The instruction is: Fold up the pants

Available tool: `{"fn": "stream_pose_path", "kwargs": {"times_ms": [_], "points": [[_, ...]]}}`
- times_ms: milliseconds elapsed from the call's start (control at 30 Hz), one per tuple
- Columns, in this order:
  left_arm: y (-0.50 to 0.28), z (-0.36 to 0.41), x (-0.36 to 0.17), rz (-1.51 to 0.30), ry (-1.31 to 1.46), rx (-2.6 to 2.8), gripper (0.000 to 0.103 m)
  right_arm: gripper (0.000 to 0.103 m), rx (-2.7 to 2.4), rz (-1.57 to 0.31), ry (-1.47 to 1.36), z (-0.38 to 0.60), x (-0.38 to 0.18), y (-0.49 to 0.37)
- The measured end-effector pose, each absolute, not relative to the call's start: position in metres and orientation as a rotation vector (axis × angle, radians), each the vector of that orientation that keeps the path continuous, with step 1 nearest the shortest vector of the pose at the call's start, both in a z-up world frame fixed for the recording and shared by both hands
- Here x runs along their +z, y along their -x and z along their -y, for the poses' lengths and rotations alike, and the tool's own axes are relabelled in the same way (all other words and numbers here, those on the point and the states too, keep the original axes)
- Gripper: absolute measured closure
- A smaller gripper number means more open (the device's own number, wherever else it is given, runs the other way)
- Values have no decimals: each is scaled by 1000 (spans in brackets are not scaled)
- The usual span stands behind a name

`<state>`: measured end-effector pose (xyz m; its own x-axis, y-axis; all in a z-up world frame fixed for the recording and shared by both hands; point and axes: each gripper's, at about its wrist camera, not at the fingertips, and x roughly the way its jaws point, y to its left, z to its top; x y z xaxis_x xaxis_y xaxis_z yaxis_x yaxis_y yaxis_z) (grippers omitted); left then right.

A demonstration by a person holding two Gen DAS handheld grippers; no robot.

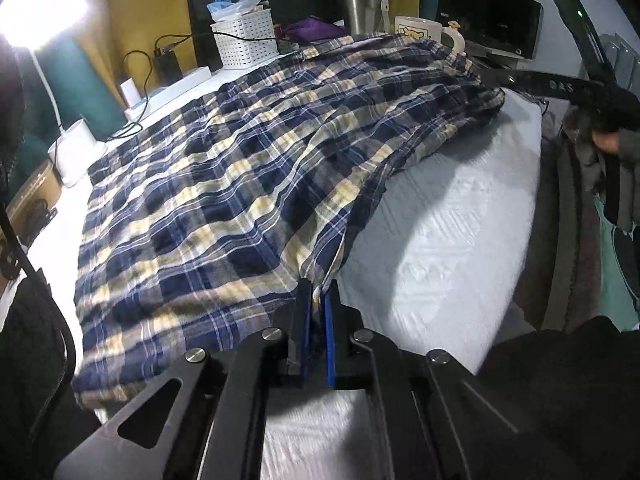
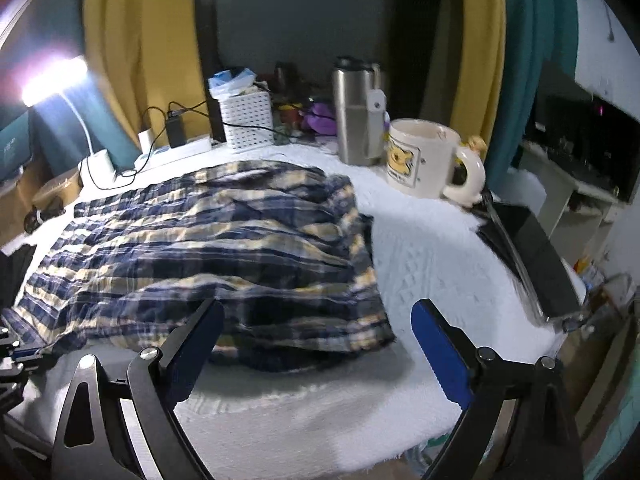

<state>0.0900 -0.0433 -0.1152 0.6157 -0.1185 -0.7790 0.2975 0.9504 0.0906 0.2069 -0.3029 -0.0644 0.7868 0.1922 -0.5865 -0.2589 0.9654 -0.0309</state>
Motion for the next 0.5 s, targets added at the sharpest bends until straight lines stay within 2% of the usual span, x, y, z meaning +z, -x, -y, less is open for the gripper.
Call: {"fn": "stream_pose_path", "kwargs": {"times_ms": [167,433,467,500], "points": [[-81,40,-115,-882,-195,-230,100,8,313,-616,139,276,-62,-210],[-70,22,-90,-843,-101,-239,97,8,387,-699,170,240,-91,-225],[-68,17,-85,-830,-95,-228,93,8,391,-725,186,237,-96,-227],[-68,11,-81,-814,-87,-208,82,8,393,-760,211,233,-105,-229]]}}
